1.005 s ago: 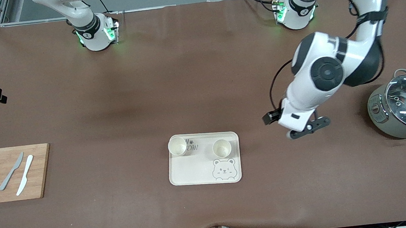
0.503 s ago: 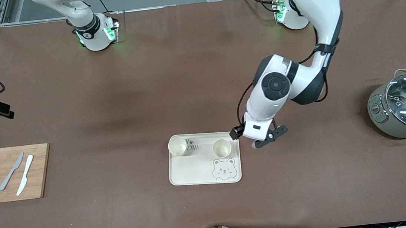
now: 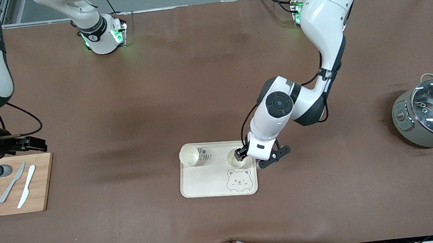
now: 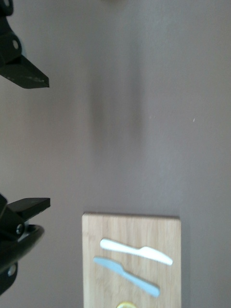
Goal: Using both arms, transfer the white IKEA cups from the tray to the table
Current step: 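Grasp the cup with the left gripper while the right gripper reaches the other cup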
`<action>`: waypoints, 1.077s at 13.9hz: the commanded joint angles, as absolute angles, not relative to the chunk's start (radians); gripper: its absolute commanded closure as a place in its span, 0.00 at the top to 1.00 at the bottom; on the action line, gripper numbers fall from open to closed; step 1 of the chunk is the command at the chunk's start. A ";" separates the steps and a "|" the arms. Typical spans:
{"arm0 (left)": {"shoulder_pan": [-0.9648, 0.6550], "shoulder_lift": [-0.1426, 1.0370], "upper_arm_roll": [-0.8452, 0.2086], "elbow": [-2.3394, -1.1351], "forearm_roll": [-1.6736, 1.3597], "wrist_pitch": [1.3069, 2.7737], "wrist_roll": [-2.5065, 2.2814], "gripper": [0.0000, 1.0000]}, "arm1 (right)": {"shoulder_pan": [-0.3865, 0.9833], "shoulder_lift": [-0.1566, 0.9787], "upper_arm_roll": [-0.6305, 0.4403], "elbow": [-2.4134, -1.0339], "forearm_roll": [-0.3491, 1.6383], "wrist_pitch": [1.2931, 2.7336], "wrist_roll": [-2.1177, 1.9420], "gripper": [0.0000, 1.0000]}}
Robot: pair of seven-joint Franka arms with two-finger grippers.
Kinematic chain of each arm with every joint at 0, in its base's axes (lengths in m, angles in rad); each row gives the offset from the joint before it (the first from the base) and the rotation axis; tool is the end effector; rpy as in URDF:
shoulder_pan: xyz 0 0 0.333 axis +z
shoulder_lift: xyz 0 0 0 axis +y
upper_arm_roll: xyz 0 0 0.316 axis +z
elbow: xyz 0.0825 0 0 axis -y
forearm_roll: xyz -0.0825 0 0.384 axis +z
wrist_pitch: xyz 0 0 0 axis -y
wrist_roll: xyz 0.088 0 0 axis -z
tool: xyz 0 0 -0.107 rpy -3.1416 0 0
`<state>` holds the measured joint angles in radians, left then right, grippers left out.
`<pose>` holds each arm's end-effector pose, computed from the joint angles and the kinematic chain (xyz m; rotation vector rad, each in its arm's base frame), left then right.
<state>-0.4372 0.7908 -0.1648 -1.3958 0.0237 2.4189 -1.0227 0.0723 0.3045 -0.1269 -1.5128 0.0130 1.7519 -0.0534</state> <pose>0.6376 -0.4035 0.2639 2.8198 0.6710 0.1445 0.6460 -0.0246 0.4849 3.1180 0.0010 -0.1002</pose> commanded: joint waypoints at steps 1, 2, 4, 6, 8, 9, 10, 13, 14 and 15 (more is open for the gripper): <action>-0.456 0.840 -0.152 -1.361 0.026 2.476 -1.043 0.65 | 0.086 0.331 -0.129 -1.494 0.080 1.762 0.027 1.00; -0.457 0.856 -0.152 -1.362 0.028 2.499 -1.042 0.59 | 0.087 0.336 -0.127 -1.494 0.090 1.763 0.066 1.00; -0.457 0.871 -0.152 -1.362 0.029 2.508 -1.034 0.30 | 0.126 0.347 -0.127 -1.496 0.098 1.763 0.144 1.00; -0.460 0.877 -0.152 -1.364 0.072 2.508 -1.011 0.00 | 0.184 0.370 -0.127 -1.496 0.106 1.776 0.278 1.00; -0.466 0.879 -0.152 -1.365 0.130 2.508 -1.006 0.00 | 0.233 0.383 -0.127 -1.496 0.115 1.811 0.385 1.00; -0.466 0.876 -0.152 -1.364 0.150 2.508 -1.008 0.00 | 0.253 0.390 -0.127 -1.496 0.145 1.834 0.411 1.00; -0.465 0.867 -0.149 -1.362 0.199 2.491 -0.997 0.00 | 0.270 0.400 -0.127 -1.496 0.173 1.860 0.441 1.00; -0.431 0.803 -0.146 -1.361 0.262 2.447 -0.983 0.00 | 0.349 0.445 -0.129 -1.496 0.187 1.951 0.587 1.00; -0.411 0.773 -0.147 -1.361 0.262 2.422 -0.983 0.00 | 0.374 0.465 -0.129 -1.496 0.187 1.982 0.635 1.00; -0.393 0.743 -0.147 -1.361 0.250 2.386 -0.985 0.00 | 0.396 0.491 -0.127 -1.496 0.190 2.018 0.682 1.00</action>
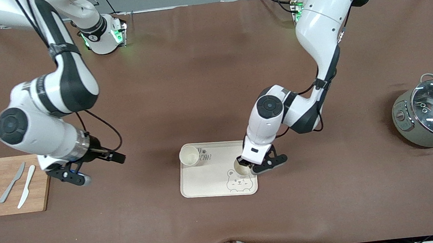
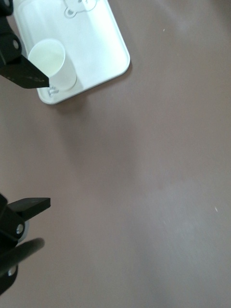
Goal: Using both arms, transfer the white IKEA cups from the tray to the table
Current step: 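Grasp the other white cup with the right gripper and lift both cups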
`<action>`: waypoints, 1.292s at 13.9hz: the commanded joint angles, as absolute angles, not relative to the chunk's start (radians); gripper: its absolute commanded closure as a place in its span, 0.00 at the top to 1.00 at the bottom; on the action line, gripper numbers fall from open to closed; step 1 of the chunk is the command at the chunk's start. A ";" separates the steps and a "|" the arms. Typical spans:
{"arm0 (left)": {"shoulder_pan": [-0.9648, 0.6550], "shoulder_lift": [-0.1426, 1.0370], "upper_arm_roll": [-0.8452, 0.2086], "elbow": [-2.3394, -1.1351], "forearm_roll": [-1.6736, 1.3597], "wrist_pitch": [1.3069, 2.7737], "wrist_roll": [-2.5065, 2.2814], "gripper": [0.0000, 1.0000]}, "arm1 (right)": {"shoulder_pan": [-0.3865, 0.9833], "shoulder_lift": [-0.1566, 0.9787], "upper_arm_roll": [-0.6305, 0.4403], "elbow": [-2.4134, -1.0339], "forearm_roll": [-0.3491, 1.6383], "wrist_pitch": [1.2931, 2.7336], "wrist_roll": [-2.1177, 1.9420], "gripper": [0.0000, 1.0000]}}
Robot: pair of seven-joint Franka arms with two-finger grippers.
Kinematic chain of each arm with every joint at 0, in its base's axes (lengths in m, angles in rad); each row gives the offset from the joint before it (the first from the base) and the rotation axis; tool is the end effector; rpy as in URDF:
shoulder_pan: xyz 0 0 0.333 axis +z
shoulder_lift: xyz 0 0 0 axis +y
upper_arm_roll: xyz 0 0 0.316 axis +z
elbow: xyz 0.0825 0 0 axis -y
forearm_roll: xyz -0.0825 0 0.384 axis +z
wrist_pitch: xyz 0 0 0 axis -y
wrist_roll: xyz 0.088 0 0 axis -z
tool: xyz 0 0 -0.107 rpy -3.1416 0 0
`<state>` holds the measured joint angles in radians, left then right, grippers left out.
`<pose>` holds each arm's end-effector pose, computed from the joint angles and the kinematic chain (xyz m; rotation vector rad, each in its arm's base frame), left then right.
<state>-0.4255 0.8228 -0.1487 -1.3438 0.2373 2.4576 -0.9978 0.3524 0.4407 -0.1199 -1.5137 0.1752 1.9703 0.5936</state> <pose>0.6595 -0.3922 0.2676 2.9167 0.4792 0.3965 0.6622 0.1806 0.4130 -2.9664 0.6259 0.0403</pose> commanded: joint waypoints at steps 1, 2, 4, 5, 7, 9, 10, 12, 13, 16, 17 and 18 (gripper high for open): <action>-0.368 0.709 -0.147 -1.361 0.245 2.337 -0.985 0.00 | 0.423 0.520 -0.127 -1.496 0.195 2.055 0.722 1.00; -0.344 0.675 -0.147 -1.367 0.252 2.291 -0.980 0.00 | 0.454 0.550 -0.127 -1.496 0.195 2.097 0.764 1.00; -0.275 0.623 -0.158 -1.382 0.244 2.247 -0.986 0.00 | 0.489 0.598 -0.129 -1.494 0.195 2.169 0.816 1.00; -0.247 0.597 -0.163 -1.405 0.241 2.238 -0.991 0.00 | 0.503 0.613 -0.129 -1.494 0.193 2.189 0.825 1.00; -0.191 0.557 -0.161 -1.463 0.224 2.227 -0.979 0.00 | 0.514 0.632 -0.129 -1.493 0.192 2.198 0.827 1.00; -0.164 0.540 -0.160 -1.543 0.224 2.226 -0.974 0.00 | 0.534 0.656 -0.129 -1.491 0.192 2.226 0.825 1.00; -0.147 0.528 -0.160 -1.595 0.229 2.224 -0.971 0.00 | 0.540 0.673 -0.129 -1.491 0.189 2.243 0.825 1.00; -0.094 0.517 -0.161 -1.664 0.230 2.226 -0.973 0.00 | 0.557 0.687 -0.129 -1.491 0.195 2.261 0.827 1.00; -0.078 0.506 -0.161 -1.705 0.232 2.236 -0.971 0.00 | 0.567 0.689 -0.129 -1.493 0.195 2.261 0.827 1.00; -0.003 0.491 -0.170 -1.820 0.232 2.331 -0.971 0.00 | 0.603 0.724 -0.129 -1.491 0.187 2.263 0.825 1.00; 0.011 0.491 -0.170 -1.862 0.232 2.386 -0.971 0.00 | 0.624 0.729 -0.129 -1.491 0.189 2.261 0.825 1.00; 0.023 0.491 -0.170 -1.894 0.233 2.426 -0.969 0.00 | 0.624 0.730 -0.129 -1.491 0.189 2.258 0.824 1.00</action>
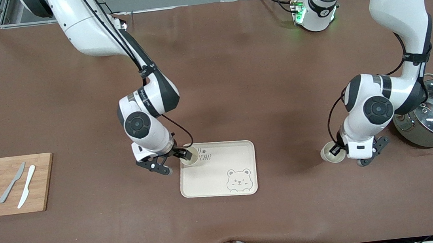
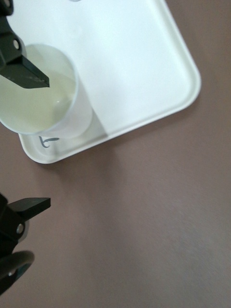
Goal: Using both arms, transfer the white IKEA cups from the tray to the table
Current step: 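Grasp the other white cup with the right gripper and lift both cups, then carry the cups off the tray and lower them onto the table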
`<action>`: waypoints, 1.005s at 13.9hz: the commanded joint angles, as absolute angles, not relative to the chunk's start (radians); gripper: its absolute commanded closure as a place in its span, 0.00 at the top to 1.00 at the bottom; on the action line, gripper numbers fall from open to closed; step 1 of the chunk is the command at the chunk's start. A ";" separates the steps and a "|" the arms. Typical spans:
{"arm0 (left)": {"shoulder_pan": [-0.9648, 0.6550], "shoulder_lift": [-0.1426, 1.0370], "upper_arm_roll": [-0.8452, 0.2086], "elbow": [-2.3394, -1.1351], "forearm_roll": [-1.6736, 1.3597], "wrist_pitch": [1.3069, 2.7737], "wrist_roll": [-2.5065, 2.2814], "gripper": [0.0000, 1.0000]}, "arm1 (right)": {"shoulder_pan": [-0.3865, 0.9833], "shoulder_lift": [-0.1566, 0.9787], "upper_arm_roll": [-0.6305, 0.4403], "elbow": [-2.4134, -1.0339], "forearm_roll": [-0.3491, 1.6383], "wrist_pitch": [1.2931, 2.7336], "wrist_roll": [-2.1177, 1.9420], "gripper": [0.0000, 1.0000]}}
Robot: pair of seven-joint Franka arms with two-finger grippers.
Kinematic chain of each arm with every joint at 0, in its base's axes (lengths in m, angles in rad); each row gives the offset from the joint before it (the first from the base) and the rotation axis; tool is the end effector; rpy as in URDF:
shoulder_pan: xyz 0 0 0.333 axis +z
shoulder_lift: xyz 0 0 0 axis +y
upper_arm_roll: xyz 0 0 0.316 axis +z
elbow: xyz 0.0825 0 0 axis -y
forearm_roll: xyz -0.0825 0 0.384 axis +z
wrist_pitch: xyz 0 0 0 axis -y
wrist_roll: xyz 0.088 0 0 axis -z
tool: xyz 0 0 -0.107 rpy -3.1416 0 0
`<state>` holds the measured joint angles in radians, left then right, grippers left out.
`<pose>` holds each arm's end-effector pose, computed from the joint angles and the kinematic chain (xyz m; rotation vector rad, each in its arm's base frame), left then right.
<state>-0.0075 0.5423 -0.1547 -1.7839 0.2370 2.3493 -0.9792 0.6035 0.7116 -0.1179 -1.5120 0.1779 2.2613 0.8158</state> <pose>0.6541 -0.0951 0.2567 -2.9057 -1.0216 -0.1203 0.6248 0.3508 0.2498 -3.0001 0.6247 0.0047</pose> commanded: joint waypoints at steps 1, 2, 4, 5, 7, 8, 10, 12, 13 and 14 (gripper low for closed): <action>0.038 0.495 -0.170 -1.917 0.238 2.457 -0.956 0.00 | 0.620 0.730 -0.129 -1.493 0.190 2.258 0.824 0.82; 0.043 0.500 -0.170 -1.925 0.236 2.480 -0.942 0.00 | 0.620 0.736 -0.129 -1.493 0.189 2.260 0.824 0.66; 0.052 0.502 -0.172 -1.925 0.238 2.485 -0.942 0.00 | 0.623 0.749 -0.129 -1.491 0.186 2.263 0.824 0.14; 0.049 0.505 -0.173 -1.924 0.236 2.485 -0.942 0.00 | 0.617 0.749 -0.129 -1.490 0.187 2.261 0.824 0.00; 0.048 0.506 -0.173 -1.924 0.236 2.487 -0.943 0.00 | 0.615 0.746 -0.129 -1.480 0.189 2.257 0.821 0.00; 0.051 0.505 -0.173 -1.927 0.236 2.485 -0.942 0.00 | 0.612 0.738 -0.130 -1.464 0.189 2.243 0.819 0.00; 0.054 0.496 -0.173 -1.944 0.235 2.485 -0.945 0.04 | 0.586 0.712 -0.133 -1.413 0.192 2.141 0.815 0.00; 0.045 0.500 -0.173 -1.936 0.224 2.485 -0.960 0.98 | 0.548 0.689 -0.133 -1.364 0.187 2.015 0.807 0.00; 0.043 0.497 -0.175 -1.934 0.224 2.484 -0.957 1.00 | 0.523 0.651 -0.135 -1.374 0.184 1.984 0.801 0.00; 0.046 0.492 -0.175 -1.924 0.224 2.482 -0.960 1.00 | 0.497 0.628 -0.135 -1.387 0.184 1.964 0.767 0.00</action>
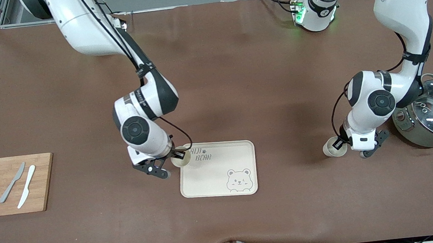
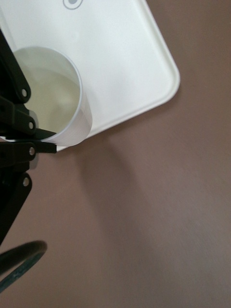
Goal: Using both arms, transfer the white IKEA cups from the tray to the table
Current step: 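Carry the cups off the tray and lower them onto the table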
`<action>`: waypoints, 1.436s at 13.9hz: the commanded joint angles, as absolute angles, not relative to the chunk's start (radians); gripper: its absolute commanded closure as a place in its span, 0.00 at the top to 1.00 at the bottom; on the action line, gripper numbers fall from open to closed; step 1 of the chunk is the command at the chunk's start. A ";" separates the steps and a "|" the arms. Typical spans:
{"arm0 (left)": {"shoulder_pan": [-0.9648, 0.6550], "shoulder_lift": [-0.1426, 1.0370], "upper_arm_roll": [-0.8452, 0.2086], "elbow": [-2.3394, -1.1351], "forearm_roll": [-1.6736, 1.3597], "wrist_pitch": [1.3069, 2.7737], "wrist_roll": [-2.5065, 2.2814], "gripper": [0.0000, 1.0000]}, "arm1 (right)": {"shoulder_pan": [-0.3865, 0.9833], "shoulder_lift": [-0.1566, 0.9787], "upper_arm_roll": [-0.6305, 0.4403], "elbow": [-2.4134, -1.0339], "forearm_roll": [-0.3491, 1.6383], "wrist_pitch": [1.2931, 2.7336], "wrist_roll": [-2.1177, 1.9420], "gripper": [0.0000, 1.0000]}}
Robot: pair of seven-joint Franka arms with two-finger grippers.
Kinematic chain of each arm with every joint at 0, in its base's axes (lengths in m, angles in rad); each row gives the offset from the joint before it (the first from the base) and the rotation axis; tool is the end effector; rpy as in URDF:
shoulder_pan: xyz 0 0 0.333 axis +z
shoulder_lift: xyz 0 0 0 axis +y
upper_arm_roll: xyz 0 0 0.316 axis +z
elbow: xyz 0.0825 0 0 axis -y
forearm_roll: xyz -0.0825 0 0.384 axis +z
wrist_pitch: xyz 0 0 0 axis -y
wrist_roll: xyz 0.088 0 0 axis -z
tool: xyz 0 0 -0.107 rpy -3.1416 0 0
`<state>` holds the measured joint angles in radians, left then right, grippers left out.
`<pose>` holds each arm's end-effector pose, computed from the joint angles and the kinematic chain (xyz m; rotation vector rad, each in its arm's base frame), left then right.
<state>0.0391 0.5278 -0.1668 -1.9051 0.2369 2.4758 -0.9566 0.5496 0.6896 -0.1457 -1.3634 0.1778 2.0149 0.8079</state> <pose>0.6315 -0.0764 0.2277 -2.9361 -1.0234 -0.1284 0.6556 0.3156 0.3128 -3.0240 0.6944 0.0971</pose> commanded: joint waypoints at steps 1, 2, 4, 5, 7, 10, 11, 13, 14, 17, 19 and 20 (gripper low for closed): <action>0.043 0.491 -0.179 -1.913 0.224 2.474 -0.960 1.00 | 0.473 0.600 -0.135 -1.406 0.184 1.942 0.718 0.00; 0.046 0.480 -0.183 -1.910 0.225 2.474 -0.956 1.00 | 0.442 0.569 -0.135 -1.431 0.184 1.925 0.663 0.00; 0.045 0.442 -0.184 -1.899 0.225 2.444 -0.951 1.00 | 0.381 0.500 -0.135 -1.514 0.183 1.925 0.533 0.00; 0.044 0.433 -0.184 -1.869 0.227 2.386 -0.943 1.00 | 0.349 0.471 -0.137 -1.554 0.181 1.928 0.464 0.00; 0.046 0.419 -0.204 -1.777 0.226 2.227 -0.910 1.00 | 0.289 0.434 -0.137 -1.615 0.170 1.931 0.376 0.00; 0.049 0.399 -0.233 -1.675 0.225 2.047 -0.856 1.00 | 0.209 0.384 -0.137 -1.716 0.101 1.971 0.254 0.00; 0.052 0.378 -0.235 -1.664 0.225 2.017 -0.844 1.00 | 0.184 0.368 -0.137 -1.753 0.097 1.988 0.208 0.00; 0.057 0.307 -0.235 -1.666 0.224 1.955 -0.760 1.00 | 0.125 0.327 -0.137 -1.851 0.097 2.055 0.097 0.00; 0.070 0.276 -0.235 -1.664 0.221 1.925 -0.694 1.00 | 0.097 0.310 -0.137 -1.912 0.097 2.115 0.047 0.00; 0.084 0.204 -0.236 -1.660 0.124 1.907 -0.582 1.00 | 0.029 0.291 -0.137 -2.058 0.097 2.270 -0.089 0.00; 0.086 0.172 -0.233 -1.651 0.124 1.869 -0.502 1.00 | 0.008 0.287 -0.137 -2.112 0.097 2.318 -0.106 0.00; 0.090 0.160 -0.230 -1.643 0.124 1.849 -0.468 1.00 | -0.008 0.284 -0.137 -2.135 0.097 2.333 -0.129 0.00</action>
<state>0.0754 0.1933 -0.2241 -1.6468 0.1435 1.8891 -0.5368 0.0219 0.3403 -0.1567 -2.0554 0.1106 2.2991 -0.0986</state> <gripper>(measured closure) 0.000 0.974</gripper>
